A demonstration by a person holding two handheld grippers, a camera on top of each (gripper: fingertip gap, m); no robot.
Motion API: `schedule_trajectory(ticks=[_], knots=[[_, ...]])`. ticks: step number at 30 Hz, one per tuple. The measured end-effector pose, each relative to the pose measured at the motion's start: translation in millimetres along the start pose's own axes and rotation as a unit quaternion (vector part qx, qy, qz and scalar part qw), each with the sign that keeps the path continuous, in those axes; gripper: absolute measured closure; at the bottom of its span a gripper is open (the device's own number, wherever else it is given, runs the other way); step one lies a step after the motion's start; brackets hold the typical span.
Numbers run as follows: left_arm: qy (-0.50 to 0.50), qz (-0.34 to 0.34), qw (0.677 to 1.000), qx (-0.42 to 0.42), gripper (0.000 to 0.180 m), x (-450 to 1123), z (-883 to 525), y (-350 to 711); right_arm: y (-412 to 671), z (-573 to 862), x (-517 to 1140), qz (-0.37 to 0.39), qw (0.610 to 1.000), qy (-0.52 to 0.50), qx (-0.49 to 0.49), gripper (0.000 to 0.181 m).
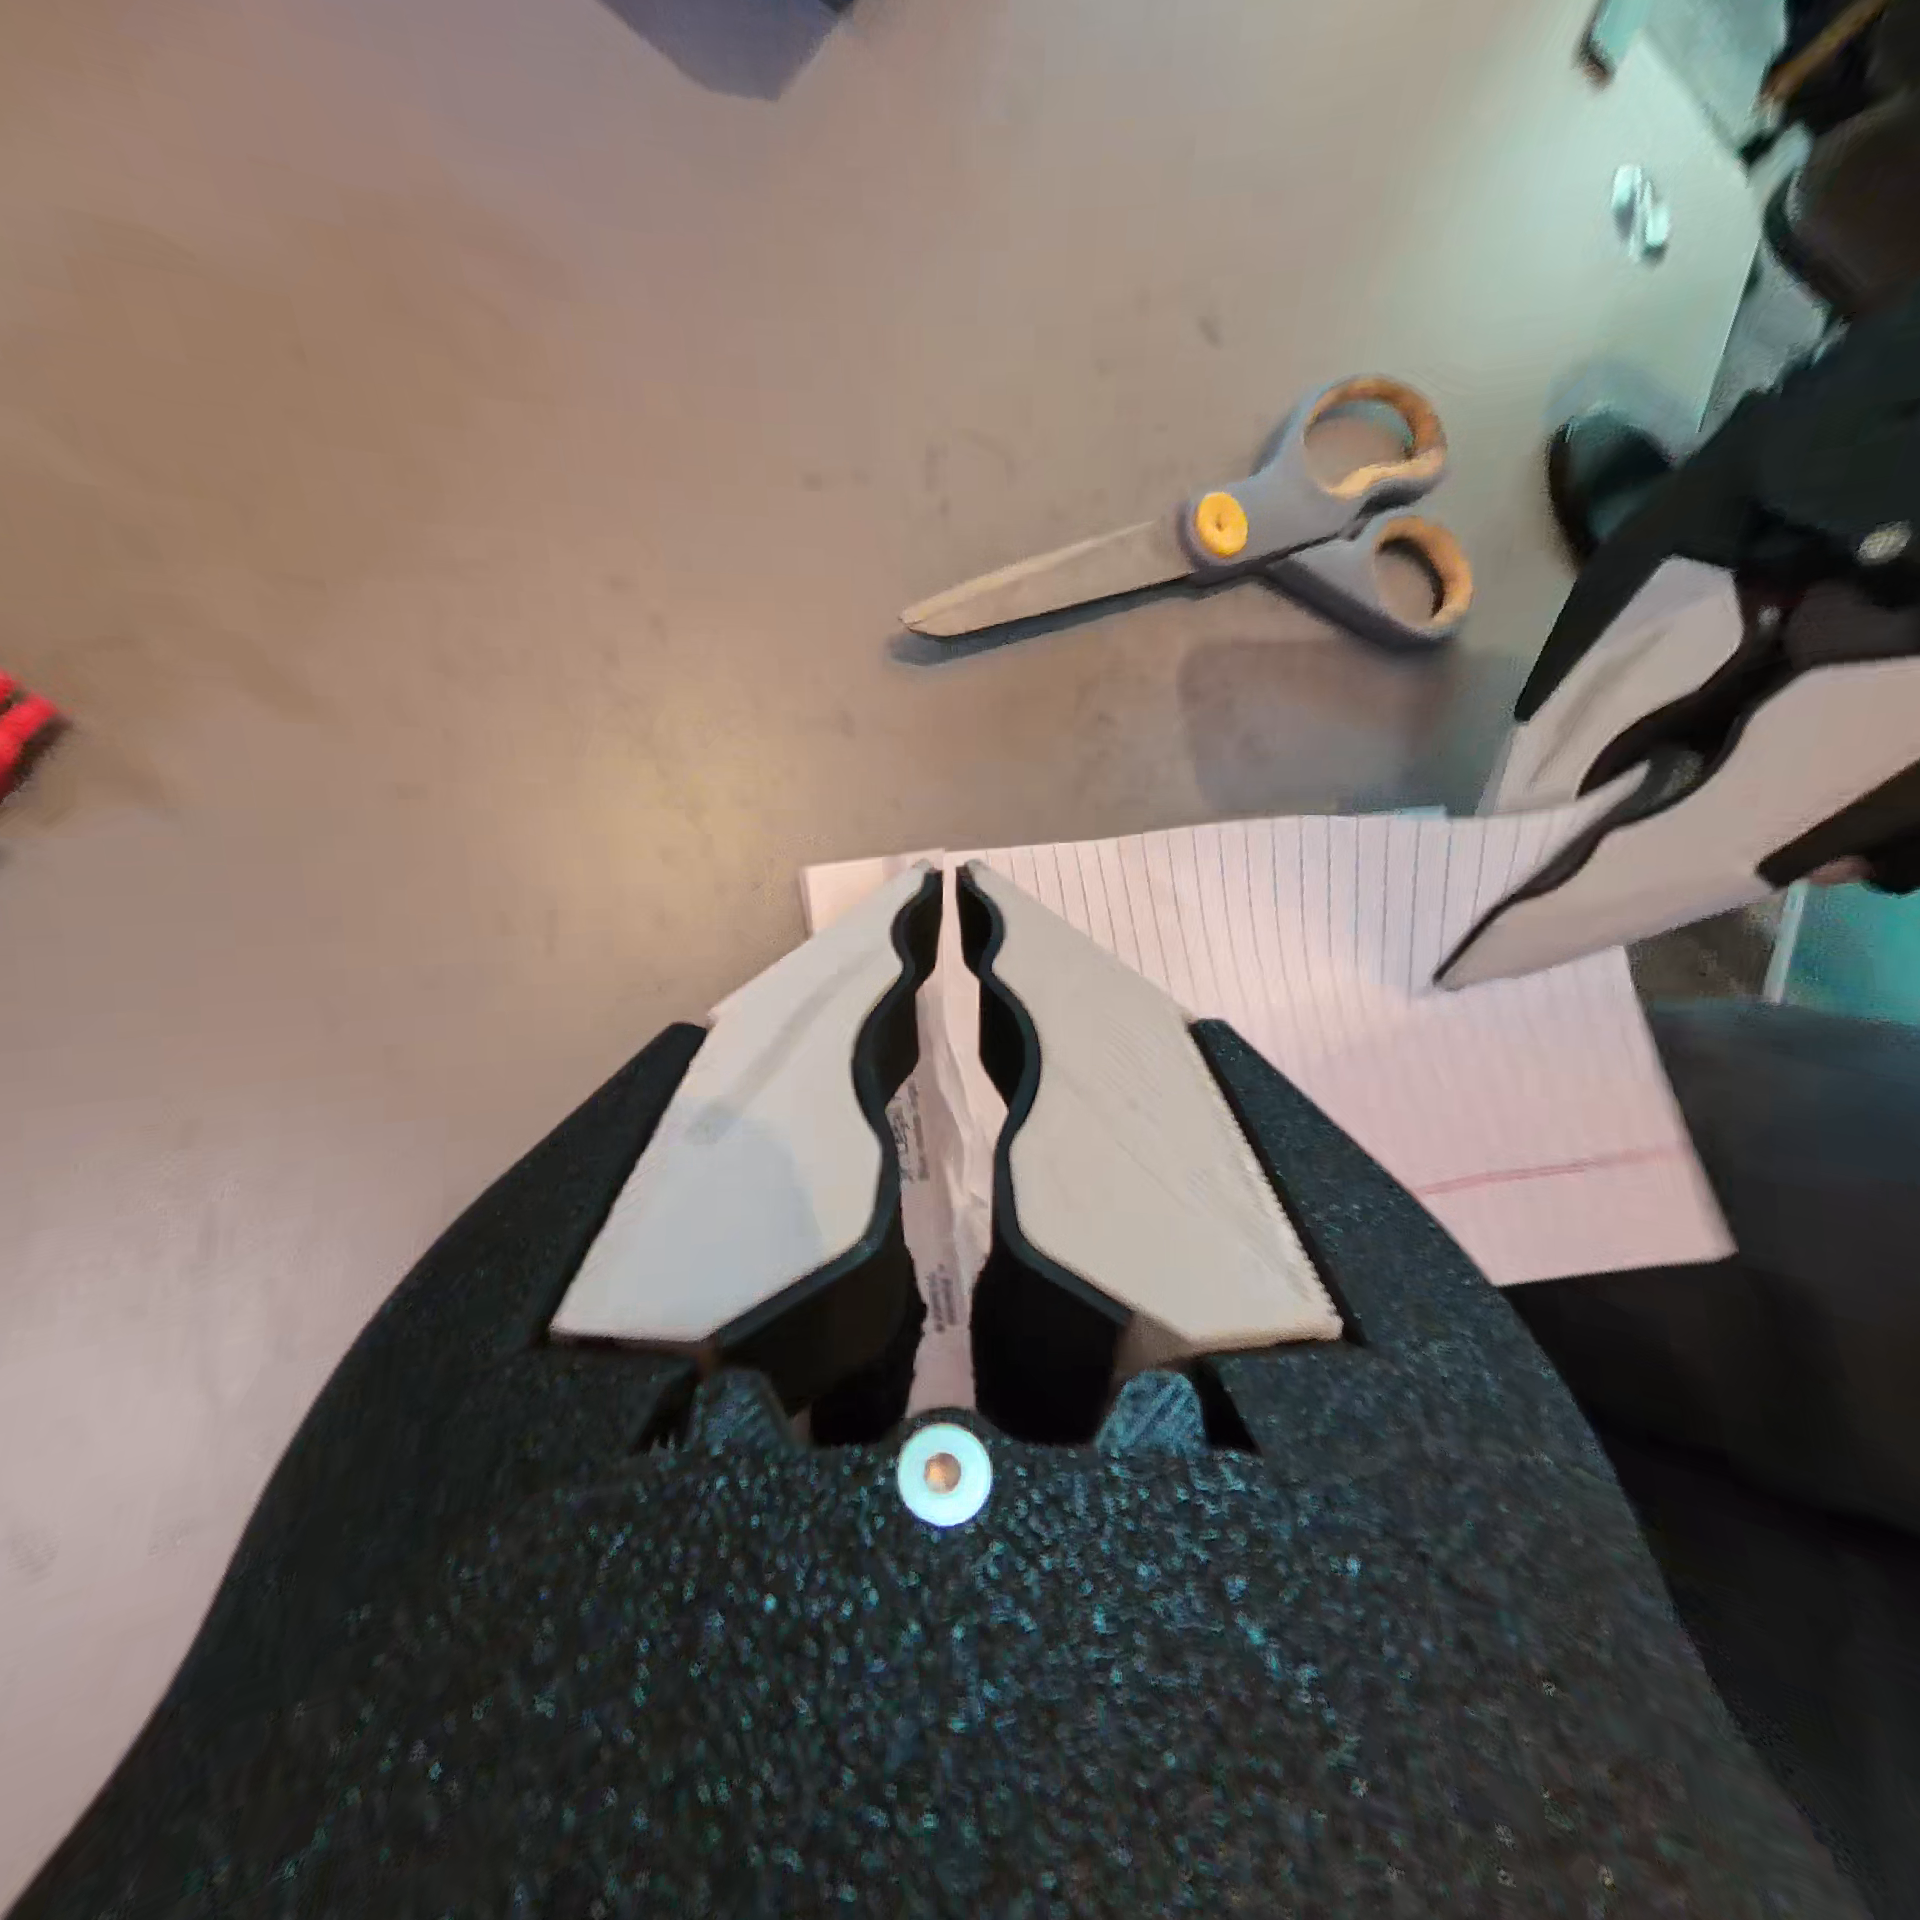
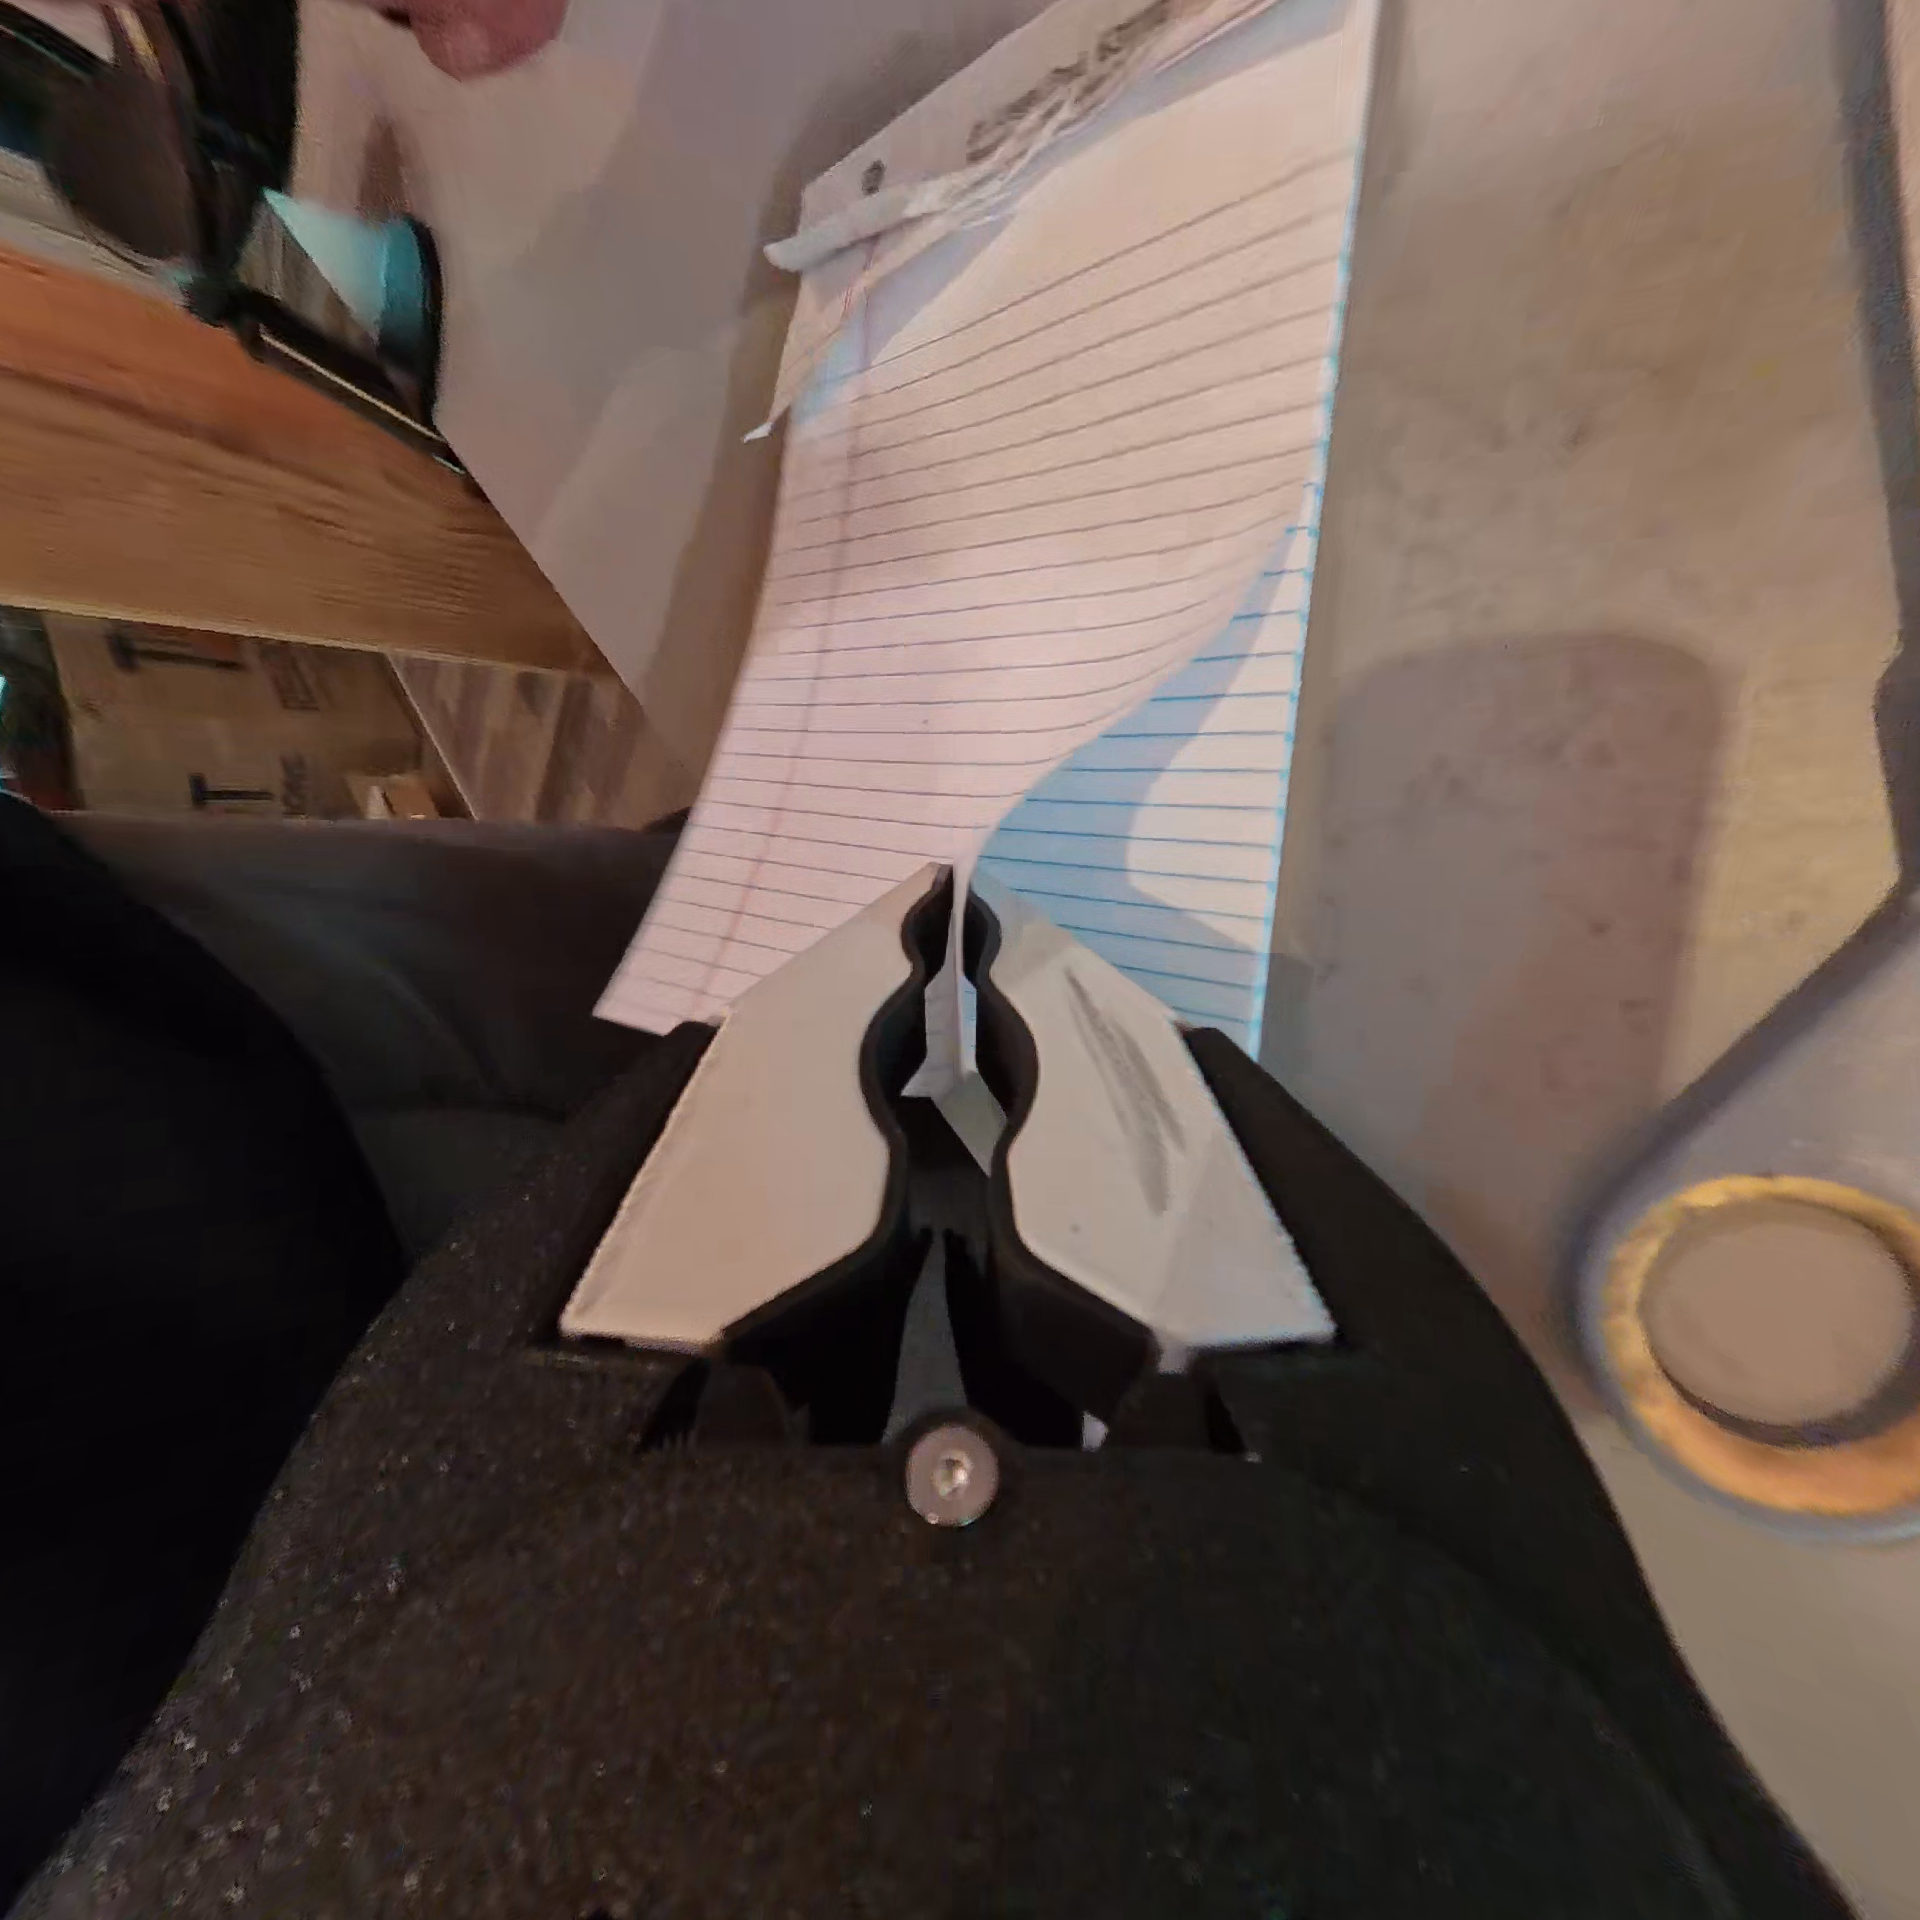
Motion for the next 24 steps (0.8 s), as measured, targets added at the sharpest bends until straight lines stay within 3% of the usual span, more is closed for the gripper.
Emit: schedule_trajectory(ticks=[9, 24], knots=[[0.081, -0.031, 0.976, 0.199, 0.163, 27, 11, 1, -8, 6, -5, 0.056, 0.998, -0.017, 0.027, 0.181], [0.091, -0.036, 0.981, 0.165, 0.178, 11, -10, 2, 0, 15, -10, 0.066, 0.997, -0.024, 0.026, 0.181]])
Point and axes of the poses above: each gripper's, where its closed fingertips meet, x out along the fingers, y out of its top, z = x × y across the jaws, the point moved 9 cm from there along -x, back along the fingers, and after that the axes turned 13 degrees about y, right-handed, at the moved point
